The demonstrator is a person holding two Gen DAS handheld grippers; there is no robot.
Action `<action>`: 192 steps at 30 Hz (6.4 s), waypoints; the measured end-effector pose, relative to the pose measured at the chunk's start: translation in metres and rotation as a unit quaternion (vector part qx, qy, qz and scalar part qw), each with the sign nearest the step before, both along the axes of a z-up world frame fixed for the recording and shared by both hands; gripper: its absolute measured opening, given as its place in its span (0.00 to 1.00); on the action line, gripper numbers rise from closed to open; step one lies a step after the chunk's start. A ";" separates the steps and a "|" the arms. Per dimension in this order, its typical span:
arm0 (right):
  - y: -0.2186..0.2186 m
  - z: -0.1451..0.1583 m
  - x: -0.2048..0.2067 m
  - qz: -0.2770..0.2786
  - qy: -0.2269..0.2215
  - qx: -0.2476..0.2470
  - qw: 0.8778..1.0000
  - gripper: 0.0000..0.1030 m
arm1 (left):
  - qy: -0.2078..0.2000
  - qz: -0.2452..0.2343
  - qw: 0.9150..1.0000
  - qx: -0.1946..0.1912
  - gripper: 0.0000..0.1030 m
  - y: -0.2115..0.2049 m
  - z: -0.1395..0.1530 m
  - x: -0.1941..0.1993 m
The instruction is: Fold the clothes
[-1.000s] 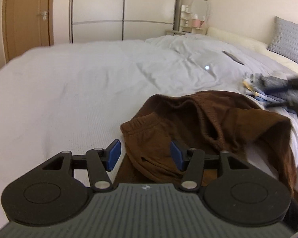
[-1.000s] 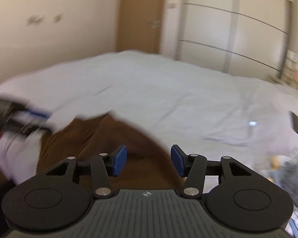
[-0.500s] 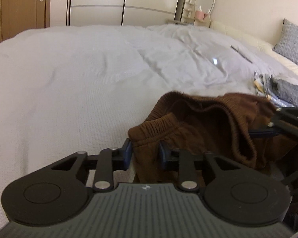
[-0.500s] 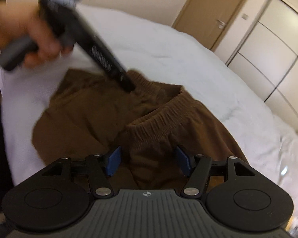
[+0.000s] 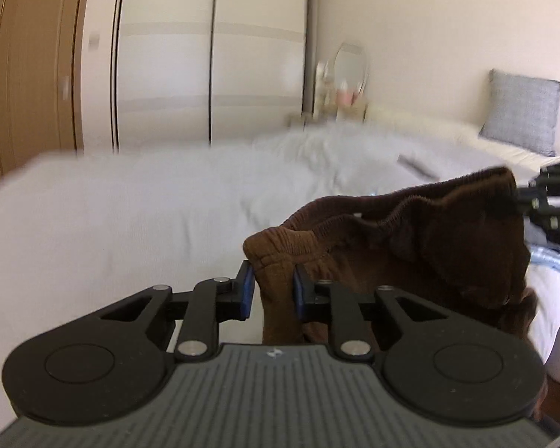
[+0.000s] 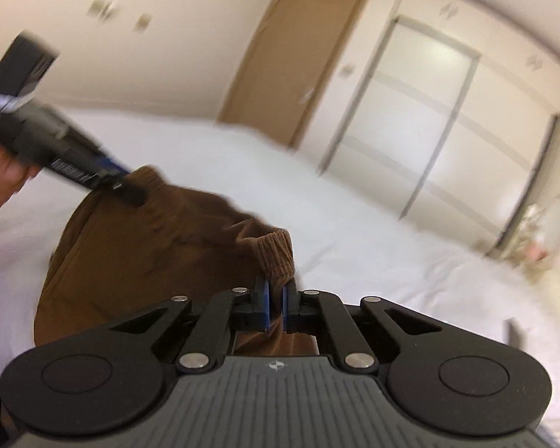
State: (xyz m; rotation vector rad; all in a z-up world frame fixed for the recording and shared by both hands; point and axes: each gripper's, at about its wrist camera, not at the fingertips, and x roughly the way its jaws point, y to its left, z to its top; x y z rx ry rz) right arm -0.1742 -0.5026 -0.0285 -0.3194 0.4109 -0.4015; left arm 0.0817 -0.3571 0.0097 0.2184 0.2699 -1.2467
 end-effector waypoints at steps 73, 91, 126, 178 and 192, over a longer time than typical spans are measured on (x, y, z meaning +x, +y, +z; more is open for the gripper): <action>-0.067 -0.078 -0.076 -0.171 -0.021 0.372 0.912 0.54 | 0.086 0.139 0.974 0.158 0.04 0.093 -0.068 0.043; -0.078 -0.036 -0.119 -0.258 -0.056 0.288 0.921 0.02 | 0.057 0.140 0.969 0.194 0.04 0.071 -0.090 0.032; -0.135 -0.074 -0.113 -0.251 0.044 0.282 0.925 0.36 | -0.231 -0.255 0.914 0.214 0.31 -0.281 -0.038 -0.019; -0.175 -0.044 -0.105 -0.259 0.112 0.244 0.928 0.00 | -0.402 -0.368 0.779 0.309 0.18 -0.466 -0.123 -0.034; -0.160 -0.050 -0.113 -0.310 0.102 0.227 0.917 0.17 | -0.340 -0.294 0.840 0.305 0.32 -0.441 -0.108 -0.016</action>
